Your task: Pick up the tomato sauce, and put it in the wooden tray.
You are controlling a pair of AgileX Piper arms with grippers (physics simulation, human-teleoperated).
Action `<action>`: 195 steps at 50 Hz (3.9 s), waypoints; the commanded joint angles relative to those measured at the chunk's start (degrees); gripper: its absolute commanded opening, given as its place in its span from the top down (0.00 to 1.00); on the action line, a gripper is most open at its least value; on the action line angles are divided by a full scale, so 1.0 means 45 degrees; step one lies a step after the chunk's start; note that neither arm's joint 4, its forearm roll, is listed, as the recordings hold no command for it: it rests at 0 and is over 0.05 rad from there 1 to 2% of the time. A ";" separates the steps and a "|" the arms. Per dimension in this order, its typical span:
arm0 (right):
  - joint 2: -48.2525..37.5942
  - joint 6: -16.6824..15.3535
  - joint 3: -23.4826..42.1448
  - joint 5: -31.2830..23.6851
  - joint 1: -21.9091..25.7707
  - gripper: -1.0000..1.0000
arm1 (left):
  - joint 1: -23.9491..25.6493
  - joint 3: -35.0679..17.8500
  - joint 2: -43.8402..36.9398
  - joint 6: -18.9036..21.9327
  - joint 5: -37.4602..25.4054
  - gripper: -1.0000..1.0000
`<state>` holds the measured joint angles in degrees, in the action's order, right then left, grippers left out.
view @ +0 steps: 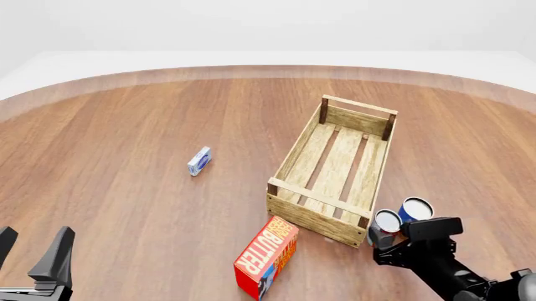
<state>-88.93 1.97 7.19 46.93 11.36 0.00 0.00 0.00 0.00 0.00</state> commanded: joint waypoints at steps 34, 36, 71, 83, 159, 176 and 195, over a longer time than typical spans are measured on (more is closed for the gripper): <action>0.1127 -0.0320 0.0031 -0.0995 -0.0036 1.00 | 0.0000 0.0000 0.0000 0.0000 0.0000 0.00; 0.1531 -0.0384 0.0071 -0.1362 -0.0083 1.00 | 0.0000 0.0000 0.0000 0.0000 0.0000 0.00; 0.7751 -0.0749 0.1074 -0.7393 -0.0349 1.00 | 0.0000 0.0000 0.0000 0.0000 0.0000 0.00; 0.8951 -0.0843 0.1503 -0.8750 -0.0293 1.00 | 0.0000 0.0000 0.0000 0.0000 0.0000 0.00; 0.9502 -0.1784 0.4665 -1.1553 0.0184 1.00 | 0.0000 0.0000 0.0000 0.0000 0.0000 0.00; 0.8474 -0.1798 0.4994 -1.0770 0.0335 1.00 | 0.0000 0.0000 0.0000 0.0000 0.0000 0.00; 0.7510 -0.1865 0.5445 -1.0200 0.0367 1.00 | 0.0000 0.0000 0.0000 0.0000 0.0000 0.00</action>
<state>-53.00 -7.32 30.46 -0.46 12.96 0.00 0.00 0.00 0.00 0.00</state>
